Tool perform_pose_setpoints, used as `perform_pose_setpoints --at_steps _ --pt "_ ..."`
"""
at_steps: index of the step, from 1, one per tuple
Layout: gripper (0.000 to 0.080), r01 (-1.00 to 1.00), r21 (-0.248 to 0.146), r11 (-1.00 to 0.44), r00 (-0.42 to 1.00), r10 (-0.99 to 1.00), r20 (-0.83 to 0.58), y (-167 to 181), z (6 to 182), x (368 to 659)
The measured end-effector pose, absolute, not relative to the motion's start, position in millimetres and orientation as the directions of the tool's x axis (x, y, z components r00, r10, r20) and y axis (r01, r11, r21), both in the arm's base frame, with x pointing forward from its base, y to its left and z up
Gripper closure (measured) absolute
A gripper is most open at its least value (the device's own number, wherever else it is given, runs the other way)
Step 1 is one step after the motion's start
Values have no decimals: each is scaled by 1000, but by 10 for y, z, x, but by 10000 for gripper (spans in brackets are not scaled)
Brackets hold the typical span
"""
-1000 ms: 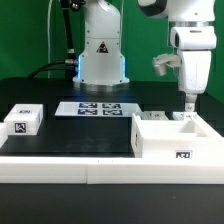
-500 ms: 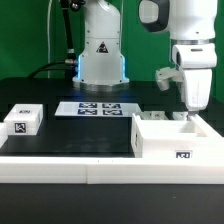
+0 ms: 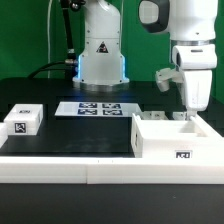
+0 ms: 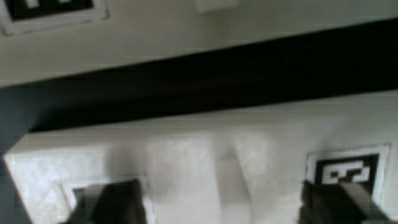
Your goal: Assemble cabinet
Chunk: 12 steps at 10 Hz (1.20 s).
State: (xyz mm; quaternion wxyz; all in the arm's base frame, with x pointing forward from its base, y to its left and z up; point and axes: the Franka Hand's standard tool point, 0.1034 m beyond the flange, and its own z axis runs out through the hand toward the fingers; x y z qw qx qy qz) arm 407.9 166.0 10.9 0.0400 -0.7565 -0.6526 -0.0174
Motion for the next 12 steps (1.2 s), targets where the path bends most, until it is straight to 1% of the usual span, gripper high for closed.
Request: perform_pose_setpoints --at_steps 1,2,3,9,10,12 --pt "425 988 -40 -147 150 986 78 1652 99 4074" --pt "603 988 -42 -149 152 985 78 1645 94 4073" --pt "731 988 -37 -150 153 985 80 1649 101 4085" --pt "731 987 -35 -154 156 984 80 1643 115 4093" --pt "729 988 -29 -155 156 985 68 1600 214 4110" --pt "729 990 -13 -141 142 989 37 1473 480 4178"
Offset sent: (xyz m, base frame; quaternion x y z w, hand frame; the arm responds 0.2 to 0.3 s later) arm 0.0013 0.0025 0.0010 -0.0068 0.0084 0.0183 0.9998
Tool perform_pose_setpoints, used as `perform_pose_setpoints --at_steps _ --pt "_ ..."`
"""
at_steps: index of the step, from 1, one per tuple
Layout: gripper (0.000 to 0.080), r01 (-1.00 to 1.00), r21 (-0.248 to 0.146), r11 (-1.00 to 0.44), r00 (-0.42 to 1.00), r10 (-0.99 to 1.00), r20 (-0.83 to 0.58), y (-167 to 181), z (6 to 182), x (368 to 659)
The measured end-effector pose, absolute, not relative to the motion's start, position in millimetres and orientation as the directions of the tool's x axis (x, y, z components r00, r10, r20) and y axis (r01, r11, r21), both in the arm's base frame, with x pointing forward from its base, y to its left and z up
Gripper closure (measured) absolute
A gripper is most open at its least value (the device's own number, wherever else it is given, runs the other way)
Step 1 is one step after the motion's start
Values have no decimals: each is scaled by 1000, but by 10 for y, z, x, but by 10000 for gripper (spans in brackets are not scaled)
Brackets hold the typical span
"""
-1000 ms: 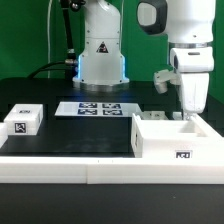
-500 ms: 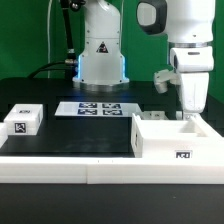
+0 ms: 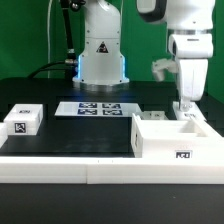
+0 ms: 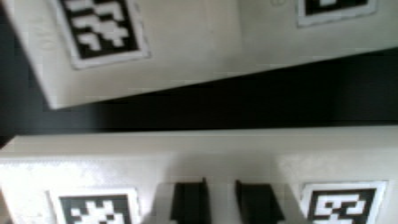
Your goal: Assemble cabinet
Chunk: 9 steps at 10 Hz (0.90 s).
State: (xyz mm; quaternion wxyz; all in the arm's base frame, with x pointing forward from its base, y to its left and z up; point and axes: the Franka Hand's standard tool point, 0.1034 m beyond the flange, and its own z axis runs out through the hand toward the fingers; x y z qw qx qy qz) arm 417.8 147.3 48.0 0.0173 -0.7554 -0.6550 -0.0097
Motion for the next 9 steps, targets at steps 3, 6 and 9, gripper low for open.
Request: perform_pose_setpoints --at_steps 3,6,9 --pt "729 991 -21 -130 130 992 5 1075 662 4326" --pt "729 990 -27 -140 140 990 6 1095 628 4298" --pt "729 995 -27 -98 99 995 20 1140 552 4369"
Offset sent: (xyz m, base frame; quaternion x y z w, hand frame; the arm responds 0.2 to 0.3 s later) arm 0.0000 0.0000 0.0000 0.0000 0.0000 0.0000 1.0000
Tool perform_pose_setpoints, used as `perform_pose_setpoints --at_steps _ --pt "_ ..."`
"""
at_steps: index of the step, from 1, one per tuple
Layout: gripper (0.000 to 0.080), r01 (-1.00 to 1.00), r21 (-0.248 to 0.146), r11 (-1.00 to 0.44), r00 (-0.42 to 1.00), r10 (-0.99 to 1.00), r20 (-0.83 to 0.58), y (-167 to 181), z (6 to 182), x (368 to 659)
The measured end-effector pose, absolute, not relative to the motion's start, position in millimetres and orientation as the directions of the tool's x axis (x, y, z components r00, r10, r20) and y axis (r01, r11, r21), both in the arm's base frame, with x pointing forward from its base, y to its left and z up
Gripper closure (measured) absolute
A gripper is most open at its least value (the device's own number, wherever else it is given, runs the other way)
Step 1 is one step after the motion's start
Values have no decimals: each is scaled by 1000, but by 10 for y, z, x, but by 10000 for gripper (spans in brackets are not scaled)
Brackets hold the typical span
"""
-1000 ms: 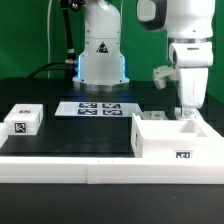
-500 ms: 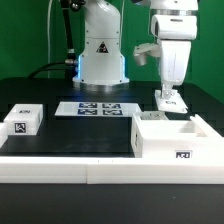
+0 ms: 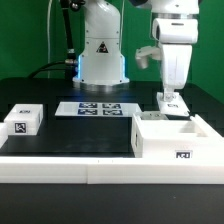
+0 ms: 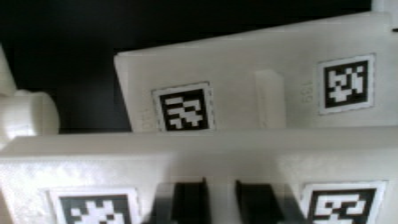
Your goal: Assemble cabinet
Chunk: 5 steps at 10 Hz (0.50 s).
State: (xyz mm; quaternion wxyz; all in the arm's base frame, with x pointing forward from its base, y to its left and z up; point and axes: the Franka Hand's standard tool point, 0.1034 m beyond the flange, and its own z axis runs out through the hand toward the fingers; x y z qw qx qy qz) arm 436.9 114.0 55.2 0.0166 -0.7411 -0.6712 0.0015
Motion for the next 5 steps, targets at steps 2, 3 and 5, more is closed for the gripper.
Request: perform_pose_setpoints --at_steps 2,3,5 --pt "729 998 -19 -66 67 997 27 1153 546 4471" --pt "729 997 -22 -70 71 997 26 1150 537 4450" --pt "729 997 -24 -71 72 997 26 1147 533 4447"
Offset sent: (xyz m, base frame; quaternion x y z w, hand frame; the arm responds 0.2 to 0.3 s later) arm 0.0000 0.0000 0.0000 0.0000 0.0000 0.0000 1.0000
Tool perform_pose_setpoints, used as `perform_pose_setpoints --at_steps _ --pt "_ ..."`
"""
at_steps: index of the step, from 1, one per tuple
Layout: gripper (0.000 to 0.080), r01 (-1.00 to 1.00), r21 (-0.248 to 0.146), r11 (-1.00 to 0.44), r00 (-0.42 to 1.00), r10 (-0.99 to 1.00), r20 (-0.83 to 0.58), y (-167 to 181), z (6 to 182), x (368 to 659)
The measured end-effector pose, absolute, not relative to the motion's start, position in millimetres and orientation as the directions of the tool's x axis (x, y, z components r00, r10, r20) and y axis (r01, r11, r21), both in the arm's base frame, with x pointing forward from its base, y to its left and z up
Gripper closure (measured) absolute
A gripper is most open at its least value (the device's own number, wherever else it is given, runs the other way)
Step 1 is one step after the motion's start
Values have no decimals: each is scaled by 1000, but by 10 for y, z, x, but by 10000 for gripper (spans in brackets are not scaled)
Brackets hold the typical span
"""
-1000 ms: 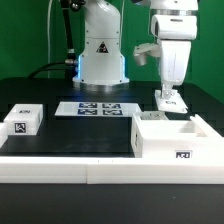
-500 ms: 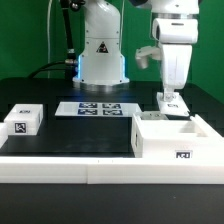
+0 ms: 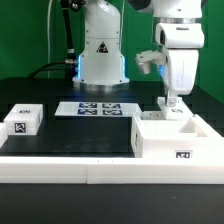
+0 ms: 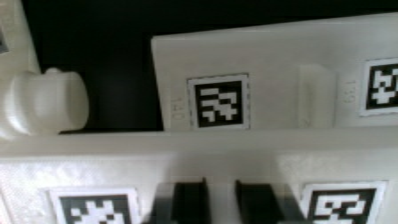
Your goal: Assemble cabinet
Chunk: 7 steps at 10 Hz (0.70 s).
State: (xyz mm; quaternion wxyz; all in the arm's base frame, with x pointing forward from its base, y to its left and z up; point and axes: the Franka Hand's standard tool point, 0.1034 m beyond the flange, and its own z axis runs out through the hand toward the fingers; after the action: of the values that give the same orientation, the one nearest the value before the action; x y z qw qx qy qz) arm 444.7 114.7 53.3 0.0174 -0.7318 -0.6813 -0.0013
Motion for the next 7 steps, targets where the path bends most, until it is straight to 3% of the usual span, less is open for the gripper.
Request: perform_pose_setpoints --at_steps 4,7 --pt "729 997 -15 -78 79 997 21 1111 608 4523" --pt "729 996 -30 -81 82 997 14 1085 600 4525"
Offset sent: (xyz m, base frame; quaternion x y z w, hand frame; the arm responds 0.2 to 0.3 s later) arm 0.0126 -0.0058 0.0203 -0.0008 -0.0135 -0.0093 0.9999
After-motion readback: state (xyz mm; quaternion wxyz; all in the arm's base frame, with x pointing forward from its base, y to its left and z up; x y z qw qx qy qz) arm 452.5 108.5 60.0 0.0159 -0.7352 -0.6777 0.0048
